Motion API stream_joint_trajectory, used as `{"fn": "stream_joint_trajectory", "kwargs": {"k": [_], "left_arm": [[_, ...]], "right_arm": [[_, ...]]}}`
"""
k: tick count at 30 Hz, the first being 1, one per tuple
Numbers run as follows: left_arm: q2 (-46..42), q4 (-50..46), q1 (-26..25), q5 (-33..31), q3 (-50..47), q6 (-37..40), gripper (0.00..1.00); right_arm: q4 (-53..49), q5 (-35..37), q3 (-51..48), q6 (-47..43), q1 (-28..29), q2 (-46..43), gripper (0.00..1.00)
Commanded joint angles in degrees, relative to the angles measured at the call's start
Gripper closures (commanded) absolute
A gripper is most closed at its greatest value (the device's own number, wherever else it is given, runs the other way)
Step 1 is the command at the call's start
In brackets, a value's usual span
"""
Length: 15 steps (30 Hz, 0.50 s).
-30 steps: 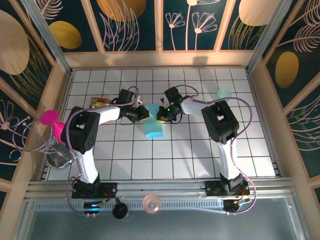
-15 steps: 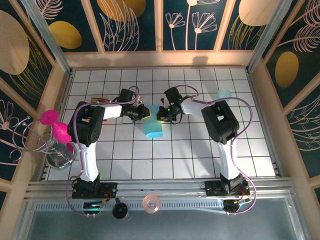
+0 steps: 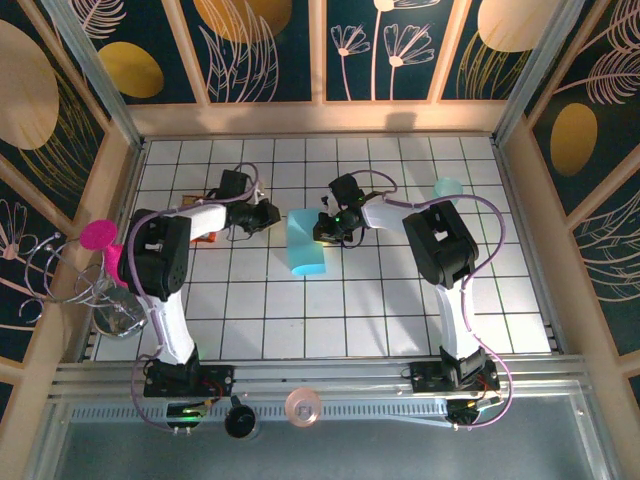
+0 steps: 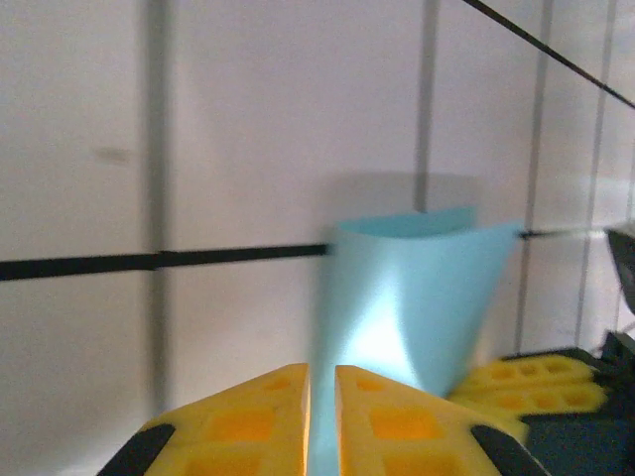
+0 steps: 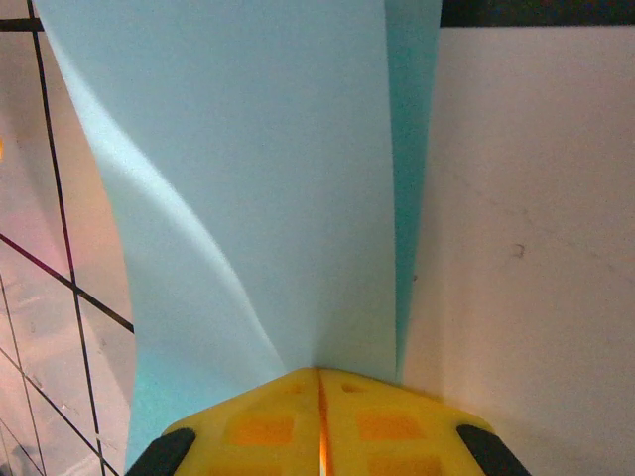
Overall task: Fold a paper plane with a square sheet of paper (pick it up from the middle)
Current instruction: First fold in half a square sheet of paper at the center of the table.
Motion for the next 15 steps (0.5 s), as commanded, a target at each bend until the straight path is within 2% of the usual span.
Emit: {"fn": "stream_joint_trajectory", "kwargs": {"k": [1,5,10,15], "left_arm": [[1.5,-0.1,-4.5,1.5,2.9,-1.0,0.85],[5.8,1.5,-5.2,2.2,5.2,-2.6,0.85],[9.8,-2.5,-5.0,-0.6,9.4,0.0,0.86],[11.4,-3.5,-2.3,-2.4,9.4,1.2,0.86]], "right_arm": [[-11.6,20.0,-6.7,-1.2,-1.2,10.9,0.90],[-11.7,20.1,-6.6,-1.3,-1.2,11.1,0.90],[-11.9,20.6,-6.7,-1.4,-1.2,11.1,0.90],[-11.9,21.2,-7.0,-1.4,-1.2,10.9,0.90]]}}
